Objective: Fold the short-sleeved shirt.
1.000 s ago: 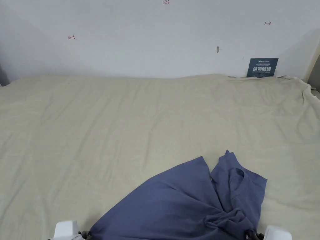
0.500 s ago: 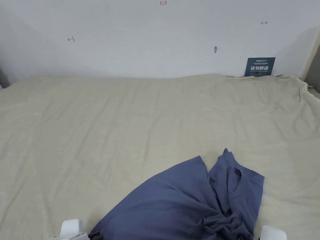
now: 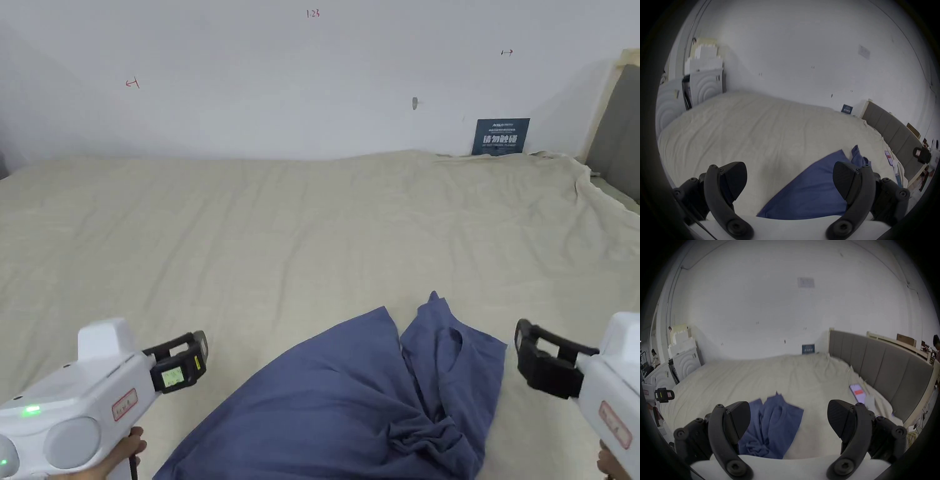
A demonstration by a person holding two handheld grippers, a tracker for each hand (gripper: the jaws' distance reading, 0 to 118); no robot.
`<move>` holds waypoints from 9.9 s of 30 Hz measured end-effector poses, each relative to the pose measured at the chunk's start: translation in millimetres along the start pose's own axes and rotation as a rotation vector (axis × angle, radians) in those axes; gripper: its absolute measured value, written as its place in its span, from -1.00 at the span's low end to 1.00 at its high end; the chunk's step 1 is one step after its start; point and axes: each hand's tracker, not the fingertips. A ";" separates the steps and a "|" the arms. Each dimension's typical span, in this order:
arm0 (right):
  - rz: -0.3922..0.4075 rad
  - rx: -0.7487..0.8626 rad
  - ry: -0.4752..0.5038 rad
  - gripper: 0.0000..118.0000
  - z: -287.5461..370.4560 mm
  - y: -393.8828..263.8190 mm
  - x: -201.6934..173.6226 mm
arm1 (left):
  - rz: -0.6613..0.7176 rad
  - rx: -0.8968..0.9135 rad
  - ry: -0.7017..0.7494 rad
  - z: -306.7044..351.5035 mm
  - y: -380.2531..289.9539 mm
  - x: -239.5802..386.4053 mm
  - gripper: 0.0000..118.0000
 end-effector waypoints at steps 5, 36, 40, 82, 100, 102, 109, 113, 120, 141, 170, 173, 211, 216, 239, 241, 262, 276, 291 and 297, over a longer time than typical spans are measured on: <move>-0.006 0.060 -0.025 0.02 21.8 9.0 2.1 | -0.047 0.108 -0.001 21.6 0.0 12.4 0.58; -0.020 0.032 -0.005 -1.00 15.5 -5.3 1.8 | -0.037 -0.371 -0.012 -67.4 -28.3 -3.6 -0.36; -0.024 0.015 -0.007 -1.00 11.5 -9.5 1.2 | -0.036 -0.484 0.034 -87.6 -54.8 -12.3 0.71; -0.073 -0.501 -0.009 0.77 -220.7 -79.3 12.5 | 0.005 -0.507 -0.007 -77.7 -90.3 -31.1 -0.96; -0.044 -0.623 -0.071 -0.96 -270.0 -101.3 -4.1 | 0.017 -0.545 0.002 -92.9 -94.3 -30.3 -0.96; -0.031 -0.593 -0.068 -0.96 -256.3 -94.5 -6.6 | 0.020 -0.537 -0.001 -91.2 -92.9 -30.3 -0.96; -0.039 -0.468 0.027 -0.96 -202.4 -48.1 3.9 | 0.075 -0.475 -0.042 -76.8 -78.5 -31.9 -0.96; -0.061 -0.402 0.088 -0.96 -172.7 -22.1 11.5 | 0.144 -0.422 -0.074 -69.1 -61.2 -39.1 -0.96; -0.121 -0.287 0.134 -0.96 -141.8 29.2 32.4 | 0.193 -0.293 -0.101 -64.0 -4.1 -51.0 -0.96; -0.232 0.022 0.147 -0.96 -183.5 195.4 49.2 | 0.149 0.005 -0.156 -116.0 226.1 -24.2 -0.97; -0.017 -0.283 0.014 -0.96 -376.9 21.9 -11.1 | -0.075 -0.254 0.070 -301.2 87.8 -49.6 -0.97; -0.008 -0.360 0.012 -0.96 -363.2 -19.5 -7.1 | -0.061 -0.336 0.089 -294.5 44.7 -62.1 -0.97; -0.183 -0.622 0.018 -0.95 -118.7 -175.8 32.0 | 0.147 -0.548 0.140 -86.1 -132.6 -117.5 -0.92; -0.156 -0.634 -0.024 -0.11 -102.6 -156.9 21.4 | 0.097 -0.535 0.171 -80.2 -131.2 -107.8 0.17; 0.035 0.078 -0.013 -0.69 32.9 15.2 5.4 | -0.027 0.114 -0.001 41.6 -3.6 -3.7 -0.70; 0.059 0.102 -0.018 -1.00 35.4 12.2 5.2 | -0.037 0.113 -0.019 44.3 -7.2 -2.7 -1.00; 0.050 0.061 0.031 -1.00 22.6 8.9 3.5 | -0.006 -0.121 0.004 12.8 -29.0 -28.7 -1.00; 0.047 -0.013 0.042 -1.00 -5.6 -4.8 -4.4 | 0.114 -0.511 0.214 -76.5 -96.0 -80.6 0.73; 0.041 -0.139 0.050 -1.00 -41.0 -23.9 -4.8 | 0.109 -0.577 0.145 -102.3 -123.4 -85.5 -0.91; 0.045 -0.219 0.075 -1.00 -81.0 -27.1 -4.2 | 0.090 -0.499 0.113 -82.2 -107.5 -81.1 -0.96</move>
